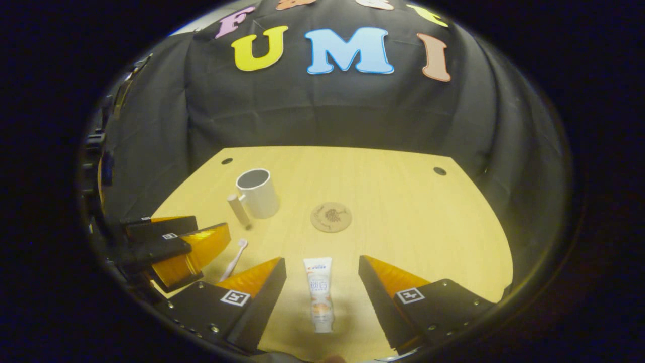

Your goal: Put the toothbrush and toothpaste on the desktop into the cup, then pick up the cup and place it on the coaster on the desktop.

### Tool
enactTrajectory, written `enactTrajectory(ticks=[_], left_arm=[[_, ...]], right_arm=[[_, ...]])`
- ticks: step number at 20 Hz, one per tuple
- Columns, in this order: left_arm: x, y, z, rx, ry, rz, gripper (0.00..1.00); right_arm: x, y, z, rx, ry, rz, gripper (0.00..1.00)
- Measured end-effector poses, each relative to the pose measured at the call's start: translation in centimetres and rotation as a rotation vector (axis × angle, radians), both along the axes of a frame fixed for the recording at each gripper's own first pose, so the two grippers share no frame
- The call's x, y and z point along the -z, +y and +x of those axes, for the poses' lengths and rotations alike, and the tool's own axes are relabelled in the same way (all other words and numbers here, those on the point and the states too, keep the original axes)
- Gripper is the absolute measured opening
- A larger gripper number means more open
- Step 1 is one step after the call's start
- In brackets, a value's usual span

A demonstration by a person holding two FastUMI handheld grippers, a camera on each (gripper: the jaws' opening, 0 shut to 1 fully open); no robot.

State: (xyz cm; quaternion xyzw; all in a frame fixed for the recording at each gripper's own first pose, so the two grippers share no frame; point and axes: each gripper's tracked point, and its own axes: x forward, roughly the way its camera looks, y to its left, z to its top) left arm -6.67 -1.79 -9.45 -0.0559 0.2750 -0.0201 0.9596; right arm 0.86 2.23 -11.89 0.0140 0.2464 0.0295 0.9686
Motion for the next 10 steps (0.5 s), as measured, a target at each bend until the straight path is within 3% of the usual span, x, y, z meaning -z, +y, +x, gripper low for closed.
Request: enactTrajectory(ticks=[2, 10], left_arm=[[1.3, 0.4, -0.9, -0.011, 0.067, 0.001, 1.0], [4.8, 0.6, -3.8, 0.005, 0.31, -0.007, 1.0]], right_arm=[[0.7, -0.1, -0.2, 0.007, 0.032, -0.018, 0.89], [6.0, 0.0, -1.3, -0.009, 0.212, -0.035, 0.89]])
